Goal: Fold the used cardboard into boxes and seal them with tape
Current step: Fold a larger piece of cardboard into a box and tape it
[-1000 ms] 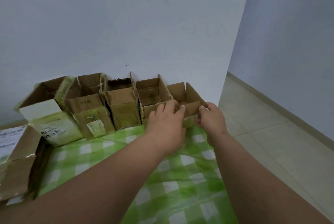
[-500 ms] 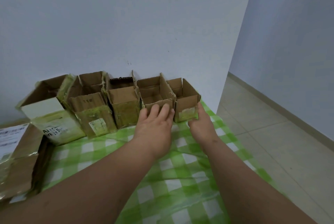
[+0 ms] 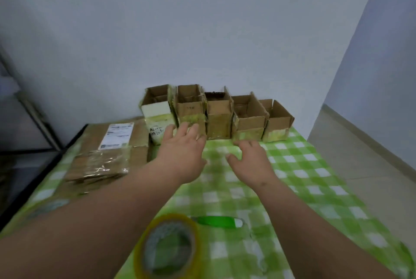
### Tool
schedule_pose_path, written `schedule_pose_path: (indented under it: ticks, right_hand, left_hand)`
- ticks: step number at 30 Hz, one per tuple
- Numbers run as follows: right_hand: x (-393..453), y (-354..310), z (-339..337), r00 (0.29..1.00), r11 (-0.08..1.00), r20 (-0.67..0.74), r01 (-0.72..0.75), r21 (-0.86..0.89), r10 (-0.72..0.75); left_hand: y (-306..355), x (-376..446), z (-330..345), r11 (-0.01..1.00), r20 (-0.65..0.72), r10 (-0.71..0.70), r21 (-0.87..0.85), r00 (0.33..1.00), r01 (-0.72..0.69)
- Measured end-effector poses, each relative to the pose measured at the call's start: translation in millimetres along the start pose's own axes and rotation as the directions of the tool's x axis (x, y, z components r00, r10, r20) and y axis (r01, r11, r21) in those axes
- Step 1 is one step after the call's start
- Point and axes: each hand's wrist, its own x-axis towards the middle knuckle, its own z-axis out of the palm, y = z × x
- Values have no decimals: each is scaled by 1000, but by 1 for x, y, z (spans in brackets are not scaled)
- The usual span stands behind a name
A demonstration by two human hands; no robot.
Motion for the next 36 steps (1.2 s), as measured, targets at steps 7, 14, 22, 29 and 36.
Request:
schedule_pose_path:
  ticks: [7,14,22,29,36]
  right_hand:
    - [-17,-90,64,963,981,216,182,-67,-163]
    - [-11,-150,110,918,952,370,229,-205,-141]
    - [-1,-180,129,928,981,373,-58,186,-16]
    - [-4,-208,121,975,882,201,-16,471,-90]
    - [-21,-229,101,989,811,7,117,573,-148]
  left_hand:
    - [-109,-76,33,967,120,-253,11,960,254]
    - [-160,-93,58,901,247,-395,-83,885,425]
    - [-187,-93,90,795,386,-400,-304,831,524]
    - [-189,-98,77,797,232,-436,-349,869,493]
    - [-201,-120,51,812,-58,-497,-382,866,441]
